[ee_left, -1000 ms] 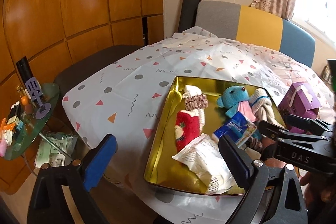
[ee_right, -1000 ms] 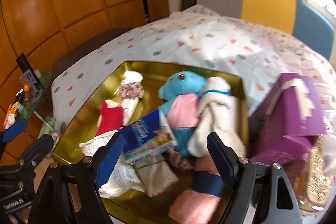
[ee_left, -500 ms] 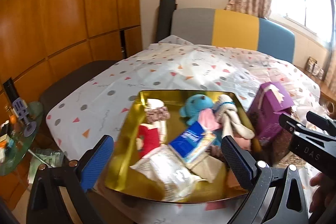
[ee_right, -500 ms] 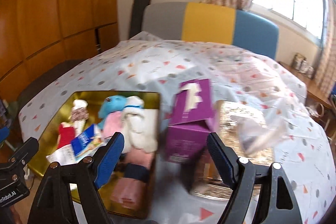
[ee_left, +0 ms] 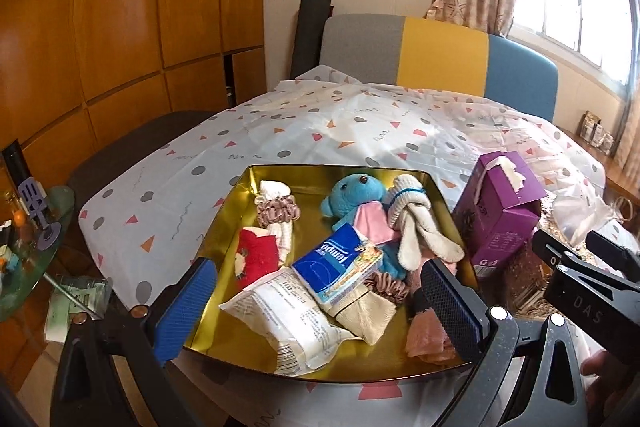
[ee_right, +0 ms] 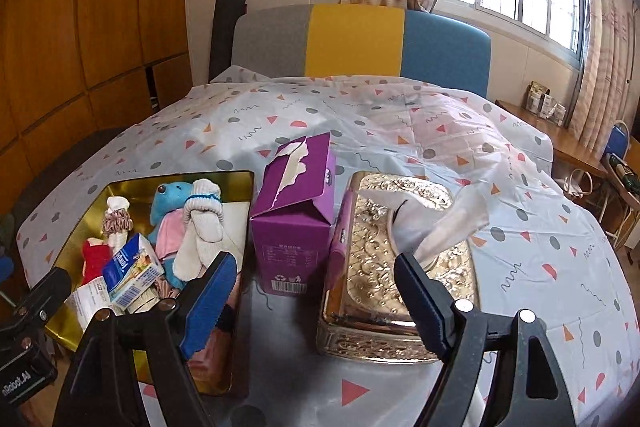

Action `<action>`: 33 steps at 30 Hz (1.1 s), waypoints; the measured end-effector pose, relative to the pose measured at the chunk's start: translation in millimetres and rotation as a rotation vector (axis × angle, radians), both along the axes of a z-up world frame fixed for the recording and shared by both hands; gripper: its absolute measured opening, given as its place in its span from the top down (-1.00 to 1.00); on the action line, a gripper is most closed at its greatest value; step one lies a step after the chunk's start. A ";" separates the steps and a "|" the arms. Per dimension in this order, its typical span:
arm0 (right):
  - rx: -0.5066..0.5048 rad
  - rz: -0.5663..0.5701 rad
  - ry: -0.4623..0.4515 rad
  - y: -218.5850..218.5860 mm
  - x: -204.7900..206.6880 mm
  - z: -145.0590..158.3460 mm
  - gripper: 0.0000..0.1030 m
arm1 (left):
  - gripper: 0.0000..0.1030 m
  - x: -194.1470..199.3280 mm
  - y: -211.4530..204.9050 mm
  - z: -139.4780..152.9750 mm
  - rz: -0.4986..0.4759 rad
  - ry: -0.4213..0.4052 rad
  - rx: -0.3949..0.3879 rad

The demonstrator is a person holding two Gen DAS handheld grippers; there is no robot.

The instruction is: Organize soft objects

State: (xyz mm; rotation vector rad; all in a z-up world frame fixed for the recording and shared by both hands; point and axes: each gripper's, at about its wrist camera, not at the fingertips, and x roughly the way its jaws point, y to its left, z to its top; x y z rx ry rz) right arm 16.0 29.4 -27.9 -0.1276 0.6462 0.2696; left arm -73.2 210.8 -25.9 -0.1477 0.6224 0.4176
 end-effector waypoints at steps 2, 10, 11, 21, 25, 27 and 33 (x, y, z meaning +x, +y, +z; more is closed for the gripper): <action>0.000 0.010 0.005 1.9 -0.6 -1.3 -0.60 | -0.99 -0.5 1.5 -1.1 0.008 0.001 0.001; -0.001 0.020 0.005 4.9 -3.4 -2.2 -0.60 | -0.99 -4.1 5.3 -2.0 0.042 0.006 0.010; -0.001 0.020 0.005 5.1 -3.5 -2.1 -0.60 | -0.99 -4.2 5.6 -1.6 0.045 0.005 0.010; 0.000 0.025 0.006 6.3 -4.3 -1.2 -0.60 | -0.99 -6.2 7.6 -0.8 0.050 0.003 0.009; -0.002 0.027 0.008 7.3 -4.4 -2.0 -0.60 | -0.99 -6.8 8.2 -0.9 0.052 0.007 0.006; -0.002 0.027 0.009 7.5 -4.5 -2.3 -0.60 | -0.99 -7.0 8.2 -1.0 0.054 0.007 0.007; -0.001 0.028 0.011 7.6 -4.5 -3.1 -0.60 | -0.99 -7.2 8.1 -1.9 0.056 0.009 0.010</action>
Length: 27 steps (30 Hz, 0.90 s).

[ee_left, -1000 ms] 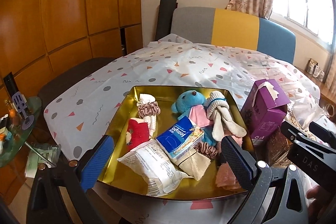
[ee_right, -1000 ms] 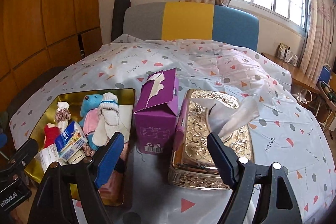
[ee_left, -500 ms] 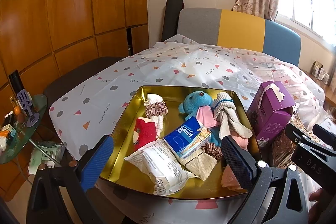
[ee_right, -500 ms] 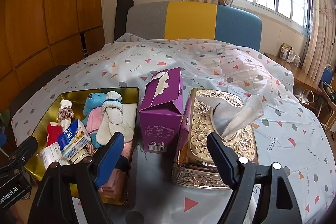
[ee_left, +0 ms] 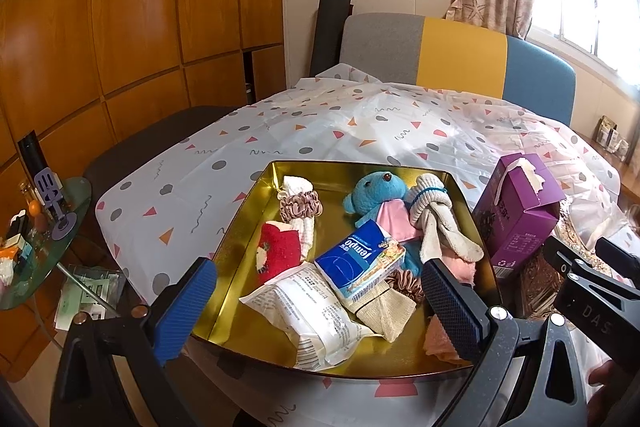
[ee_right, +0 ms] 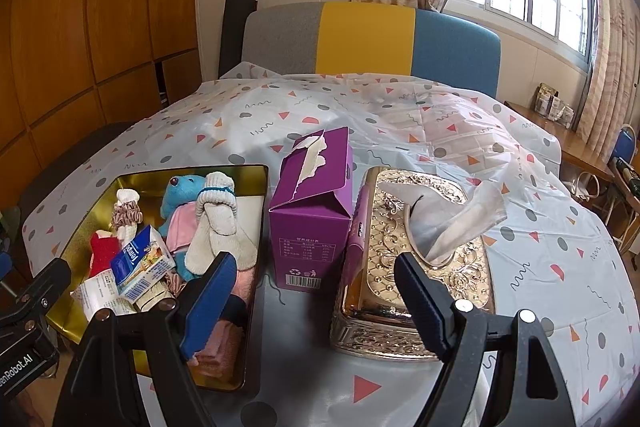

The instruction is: Organize soft objects

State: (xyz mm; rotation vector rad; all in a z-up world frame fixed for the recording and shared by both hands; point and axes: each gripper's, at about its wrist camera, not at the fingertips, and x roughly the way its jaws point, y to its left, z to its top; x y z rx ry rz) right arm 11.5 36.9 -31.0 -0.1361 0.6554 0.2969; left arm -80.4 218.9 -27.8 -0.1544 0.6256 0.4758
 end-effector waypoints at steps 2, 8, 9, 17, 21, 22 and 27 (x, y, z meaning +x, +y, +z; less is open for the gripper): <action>0.000 0.000 0.000 0.0 -0.2 -0.5 -0.60 | -0.99 0.0 0.1 -0.2 0.002 0.001 0.001; -0.001 0.003 0.004 0.4 0.0 -0.8 -0.60 | -0.99 -0.4 1.0 -0.8 0.007 0.001 -0.001; -0.002 0.003 0.004 0.5 -0.3 -0.8 -0.60 | -0.99 -0.4 1.3 -0.5 0.007 0.001 0.001; -0.004 0.005 0.003 0.9 -0.7 -0.8 -0.60 | -0.99 -1.5 2.6 -1.1 0.009 0.004 -0.005; -0.004 0.006 0.005 1.7 -0.9 -1.1 -0.60 | -0.99 -1.3 2.9 -1.1 0.007 0.005 -0.007; -0.005 0.007 0.005 1.8 -1.4 -1.2 -0.60 | -0.99 -1.5 3.6 -1.5 0.005 0.007 -0.011; -0.012 0.009 0.001 2.0 -2.1 -1.6 -0.60 | -0.91 -3.1 7.4 -4.2 -0.006 0.000 -0.043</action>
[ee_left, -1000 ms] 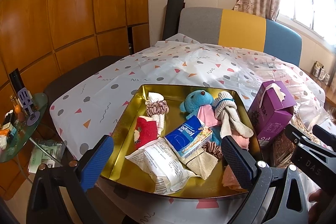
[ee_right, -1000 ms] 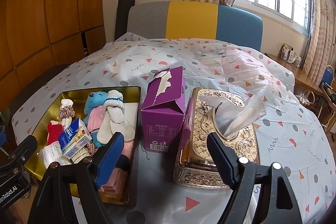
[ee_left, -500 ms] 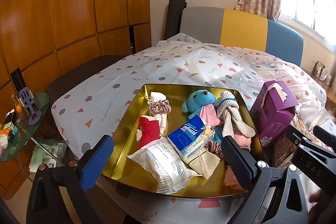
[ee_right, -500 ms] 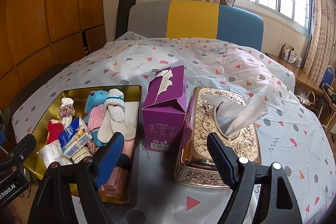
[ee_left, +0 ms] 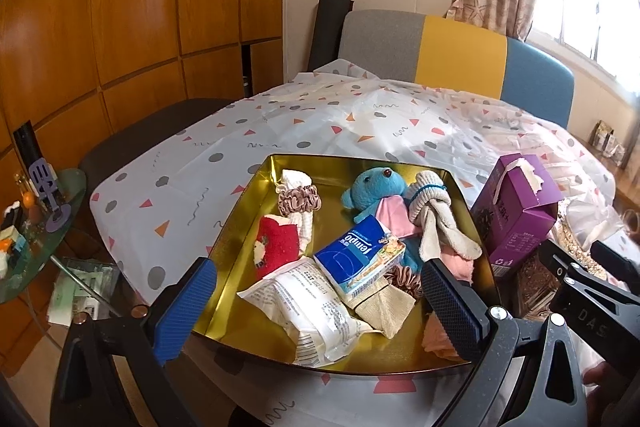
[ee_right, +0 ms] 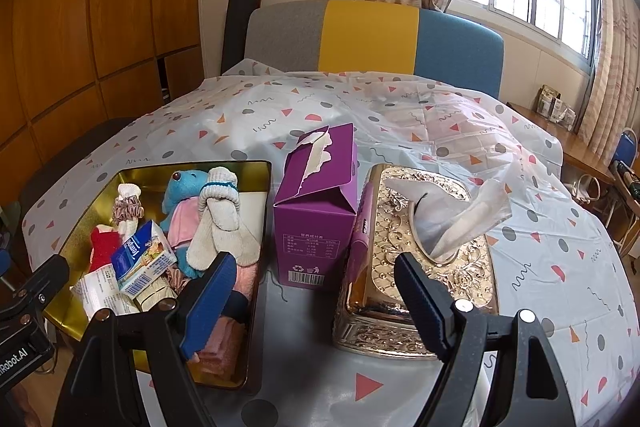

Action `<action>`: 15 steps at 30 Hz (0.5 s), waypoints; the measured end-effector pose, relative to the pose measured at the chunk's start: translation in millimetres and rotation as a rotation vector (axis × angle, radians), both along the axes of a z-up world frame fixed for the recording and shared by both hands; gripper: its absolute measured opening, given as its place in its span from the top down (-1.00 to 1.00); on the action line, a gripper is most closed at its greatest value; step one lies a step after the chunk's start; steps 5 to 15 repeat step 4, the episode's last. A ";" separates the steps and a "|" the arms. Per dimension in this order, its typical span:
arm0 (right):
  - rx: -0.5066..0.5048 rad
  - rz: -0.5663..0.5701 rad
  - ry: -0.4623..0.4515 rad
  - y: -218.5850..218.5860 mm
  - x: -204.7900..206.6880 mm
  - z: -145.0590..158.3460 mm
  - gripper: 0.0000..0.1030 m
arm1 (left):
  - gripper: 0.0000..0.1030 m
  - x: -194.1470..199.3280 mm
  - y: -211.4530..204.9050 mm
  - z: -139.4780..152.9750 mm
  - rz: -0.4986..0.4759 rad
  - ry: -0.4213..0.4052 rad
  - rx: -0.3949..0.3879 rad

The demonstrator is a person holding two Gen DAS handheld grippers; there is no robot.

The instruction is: Organize soft objects

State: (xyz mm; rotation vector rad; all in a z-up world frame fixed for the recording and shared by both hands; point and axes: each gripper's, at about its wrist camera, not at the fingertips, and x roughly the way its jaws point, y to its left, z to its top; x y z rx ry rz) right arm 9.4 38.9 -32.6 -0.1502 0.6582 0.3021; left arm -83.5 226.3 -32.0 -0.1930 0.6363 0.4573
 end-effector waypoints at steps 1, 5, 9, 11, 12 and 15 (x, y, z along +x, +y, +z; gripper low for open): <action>-0.001 0.000 0.000 -0.2 0.1 -0.1 -0.60 | -0.84 0.3 1.4 -0.8 0.001 0.003 -0.004; 0.005 0.003 -0.008 -1.6 -0.5 2.3 -0.60 | -0.90 1.0 5.6 -1.4 0.014 0.009 0.000; 0.005 0.003 -0.008 -1.6 -0.5 2.3 -0.60 | -0.90 1.0 5.6 -1.4 0.014 0.009 0.000; 0.005 0.003 -0.008 -1.6 -0.5 2.3 -0.60 | -0.90 1.0 5.6 -1.4 0.014 0.009 0.000; 0.005 0.003 -0.008 -1.6 -0.5 2.3 -0.60 | -0.90 1.0 5.6 -1.4 0.014 0.009 0.000; 0.005 0.003 -0.008 -1.6 -0.5 2.3 -0.60 | -0.90 1.0 5.6 -1.4 0.014 0.009 0.000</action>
